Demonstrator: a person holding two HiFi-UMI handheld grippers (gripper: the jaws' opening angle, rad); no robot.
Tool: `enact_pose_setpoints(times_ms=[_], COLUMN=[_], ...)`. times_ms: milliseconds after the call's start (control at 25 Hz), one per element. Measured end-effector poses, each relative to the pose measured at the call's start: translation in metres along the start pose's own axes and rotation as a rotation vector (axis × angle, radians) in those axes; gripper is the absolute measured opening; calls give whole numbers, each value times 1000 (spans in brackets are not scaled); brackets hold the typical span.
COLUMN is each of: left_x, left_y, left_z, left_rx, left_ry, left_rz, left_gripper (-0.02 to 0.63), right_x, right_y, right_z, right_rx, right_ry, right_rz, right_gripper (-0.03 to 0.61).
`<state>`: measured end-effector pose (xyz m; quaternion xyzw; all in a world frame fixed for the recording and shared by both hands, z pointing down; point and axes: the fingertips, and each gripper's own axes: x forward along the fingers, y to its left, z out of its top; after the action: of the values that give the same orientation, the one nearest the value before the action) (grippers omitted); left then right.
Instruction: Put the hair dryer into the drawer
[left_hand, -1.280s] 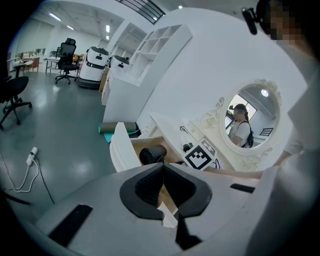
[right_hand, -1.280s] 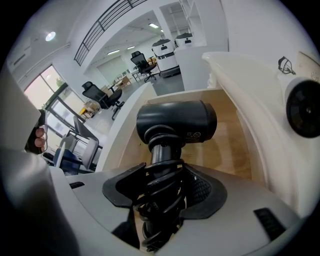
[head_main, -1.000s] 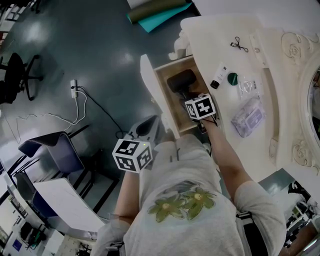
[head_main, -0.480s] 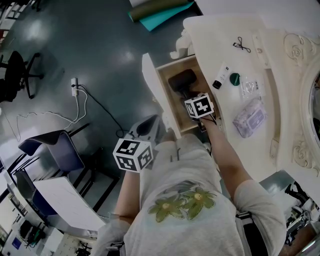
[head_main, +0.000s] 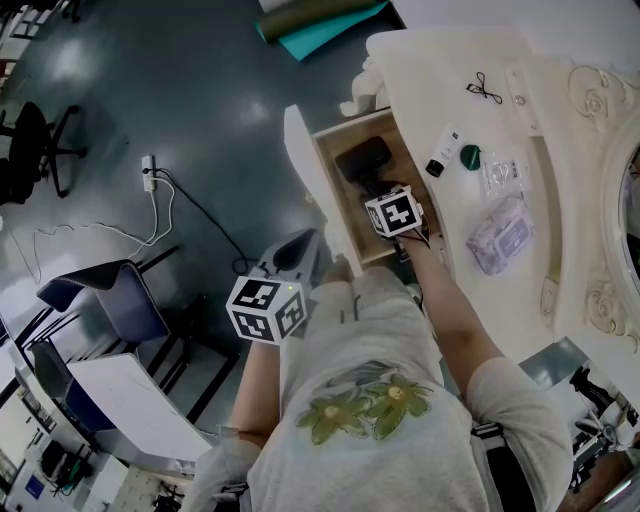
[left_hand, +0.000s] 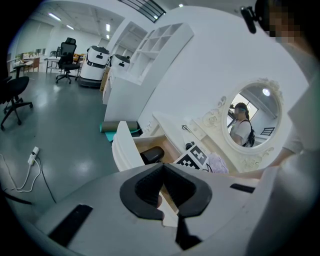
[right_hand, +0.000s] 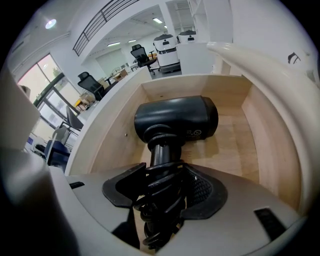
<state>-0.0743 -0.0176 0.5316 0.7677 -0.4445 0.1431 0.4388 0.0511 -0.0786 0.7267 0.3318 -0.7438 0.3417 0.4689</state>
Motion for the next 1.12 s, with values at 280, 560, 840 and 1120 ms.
enact_pose_setpoints(times_ms=[280,560,840,1120], left_x=[-3,-5,-6,-9], left_y=[2,1,-6,-18], left_z=[1,3,12,24], left_rx=[-1,8,28,63], left_ry=[-2,0,-21,-49], left_rz=[3,3,-12,-32], left_gripper=[9,9,11,11], right_x=[7,9,-12,-56], right_y=[-2,-1,0,15], right_z=[-5,-9,-2,26], right_rx=[-30,-72,-84,-73], right_ry=[25,87,108,-6], right_rz=[-20,-81,-153,-139], right_gripper=[227,228,227,227])
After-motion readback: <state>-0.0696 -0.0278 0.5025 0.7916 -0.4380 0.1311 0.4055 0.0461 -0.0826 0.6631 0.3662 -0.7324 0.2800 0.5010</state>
